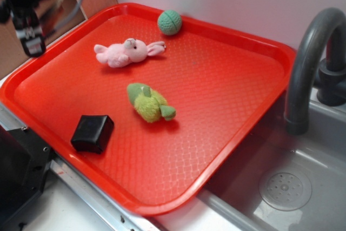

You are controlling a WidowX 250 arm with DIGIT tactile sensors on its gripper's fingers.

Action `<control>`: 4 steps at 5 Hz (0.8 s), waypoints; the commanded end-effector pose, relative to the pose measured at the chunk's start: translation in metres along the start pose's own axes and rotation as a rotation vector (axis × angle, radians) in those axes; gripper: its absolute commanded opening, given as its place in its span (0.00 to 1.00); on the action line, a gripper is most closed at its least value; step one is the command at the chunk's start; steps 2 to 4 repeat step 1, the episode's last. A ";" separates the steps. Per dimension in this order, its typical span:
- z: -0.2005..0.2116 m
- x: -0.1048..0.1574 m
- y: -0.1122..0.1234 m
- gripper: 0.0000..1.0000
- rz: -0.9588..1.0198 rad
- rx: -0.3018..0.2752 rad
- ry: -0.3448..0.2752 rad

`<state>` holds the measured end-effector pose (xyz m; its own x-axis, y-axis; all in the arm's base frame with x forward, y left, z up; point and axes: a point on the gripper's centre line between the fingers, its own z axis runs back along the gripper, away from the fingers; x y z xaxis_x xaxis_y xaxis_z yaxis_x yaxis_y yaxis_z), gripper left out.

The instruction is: Grab the wood chip.

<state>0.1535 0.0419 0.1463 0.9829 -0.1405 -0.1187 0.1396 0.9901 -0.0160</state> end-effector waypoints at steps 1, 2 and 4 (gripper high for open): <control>0.049 0.008 -0.011 0.00 0.258 -0.069 -0.149; 0.049 0.008 -0.011 0.00 0.258 -0.069 -0.149; 0.049 0.008 -0.011 0.00 0.258 -0.069 -0.149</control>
